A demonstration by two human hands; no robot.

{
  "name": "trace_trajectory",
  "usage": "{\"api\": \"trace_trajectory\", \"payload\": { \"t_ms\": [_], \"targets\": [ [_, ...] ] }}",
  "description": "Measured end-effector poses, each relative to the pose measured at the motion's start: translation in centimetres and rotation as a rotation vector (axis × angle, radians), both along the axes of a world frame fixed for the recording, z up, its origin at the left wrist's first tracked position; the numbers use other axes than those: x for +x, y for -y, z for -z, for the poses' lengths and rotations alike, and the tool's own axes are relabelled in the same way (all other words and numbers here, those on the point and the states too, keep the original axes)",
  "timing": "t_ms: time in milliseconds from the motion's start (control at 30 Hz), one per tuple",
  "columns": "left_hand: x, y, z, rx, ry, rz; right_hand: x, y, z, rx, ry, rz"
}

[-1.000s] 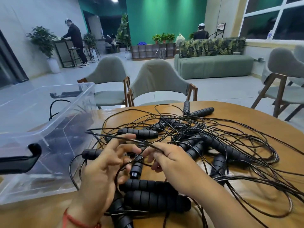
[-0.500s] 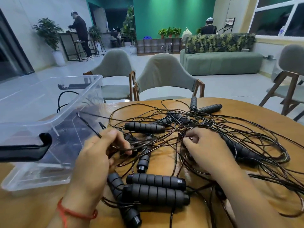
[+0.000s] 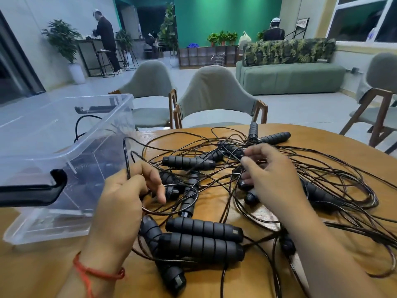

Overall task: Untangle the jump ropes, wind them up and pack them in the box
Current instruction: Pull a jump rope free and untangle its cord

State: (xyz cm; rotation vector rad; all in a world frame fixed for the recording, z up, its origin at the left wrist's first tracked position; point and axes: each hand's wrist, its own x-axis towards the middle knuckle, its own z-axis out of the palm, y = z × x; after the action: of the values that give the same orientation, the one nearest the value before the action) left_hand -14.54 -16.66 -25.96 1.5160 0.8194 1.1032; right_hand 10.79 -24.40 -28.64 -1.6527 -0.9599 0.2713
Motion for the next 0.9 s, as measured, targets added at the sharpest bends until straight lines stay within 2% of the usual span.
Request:
{"api": "trace_trajectory", "payload": {
  "t_ms": [167,300,467,700,800,900],
  "targets": [
    [0.1,0.3,-0.3,0.013,0.016,-0.046,-0.2,0.6,-1.8,0.326,-0.245,-0.014],
    [0.0,0.1,-0.3,0.008,0.040,-0.128,0.5,0.5,-1.9,0.435,-0.322,-0.002],
    [0.1,-0.7,0.7,0.022,-0.254,-0.097,0.7,0.3,-1.6,0.436,-0.410,-0.019],
    [0.4,-0.6,1.3,0.089,-0.513,-0.052,-0.7,0.6,-2.1,0.411,-0.421,-0.111],
    [0.6,-0.5,1.5,0.147,-0.398,-0.118,-1.6,0.9,-2.9,0.463,-0.504,-0.201],
    [1.1,0.1,0.4,0.113,-0.111,-0.150,-2.4,1.4,-3.8,0.573,-0.620,-0.301]
  ]
}}
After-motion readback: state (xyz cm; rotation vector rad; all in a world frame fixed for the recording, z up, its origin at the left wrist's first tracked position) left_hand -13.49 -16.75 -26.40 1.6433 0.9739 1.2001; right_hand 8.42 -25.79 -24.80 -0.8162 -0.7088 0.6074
